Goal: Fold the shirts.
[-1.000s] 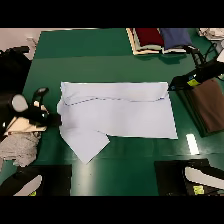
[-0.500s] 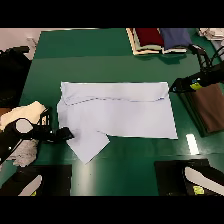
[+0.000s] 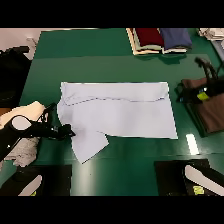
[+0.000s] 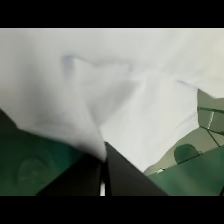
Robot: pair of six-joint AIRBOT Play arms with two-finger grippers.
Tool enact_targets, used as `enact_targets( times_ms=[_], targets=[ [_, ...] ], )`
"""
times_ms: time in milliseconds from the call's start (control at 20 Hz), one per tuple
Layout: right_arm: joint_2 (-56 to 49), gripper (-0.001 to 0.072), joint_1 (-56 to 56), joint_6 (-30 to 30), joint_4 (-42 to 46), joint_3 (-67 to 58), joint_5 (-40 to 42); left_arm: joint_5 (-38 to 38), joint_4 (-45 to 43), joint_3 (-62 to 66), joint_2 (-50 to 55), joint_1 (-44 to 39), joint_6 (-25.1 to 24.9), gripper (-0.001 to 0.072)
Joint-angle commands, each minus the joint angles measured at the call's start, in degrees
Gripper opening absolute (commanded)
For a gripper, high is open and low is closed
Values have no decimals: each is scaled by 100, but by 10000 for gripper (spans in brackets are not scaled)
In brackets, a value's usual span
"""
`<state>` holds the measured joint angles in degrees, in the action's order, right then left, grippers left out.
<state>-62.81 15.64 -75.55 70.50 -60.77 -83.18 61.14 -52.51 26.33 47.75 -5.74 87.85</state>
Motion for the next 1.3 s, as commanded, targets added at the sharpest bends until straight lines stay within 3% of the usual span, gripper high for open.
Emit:
enact_targets(
  times_ms=[0,250,350,550,600,750,900,1100,1250],
  targets=[
    [203,576,1043,66,15,1316,-140,278,-225,350,-7,0,-96,22],
    [190,572,1869,223,-57,2839,413,282,-286,402,-7,0,-133,22],
    [190,499,1655,223,-55,3016,629,278,-304,402,-7,0,-136,22],
    [109,477,944,221,-522,3042,874,286,-332,402,-7,0,-136,22],
    [39,418,787,223,-588,3038,885,323,-398,404,-7,0,-138,22],
    [9,17,356,490,-586,3034,846,798,-1008,490,-7,0,-131,21],
    [507,17,199,485,-332,2905,710,1351,-1316,699,-11,0,-136,21],
    [1432,17,326,439,479,2319,-114,1766,-1338,778,-758,0,7,21],
    [1838,16,505,374,498,1895,-229,2210,-1342,1141,-1165,0,85,20]
  ],
)
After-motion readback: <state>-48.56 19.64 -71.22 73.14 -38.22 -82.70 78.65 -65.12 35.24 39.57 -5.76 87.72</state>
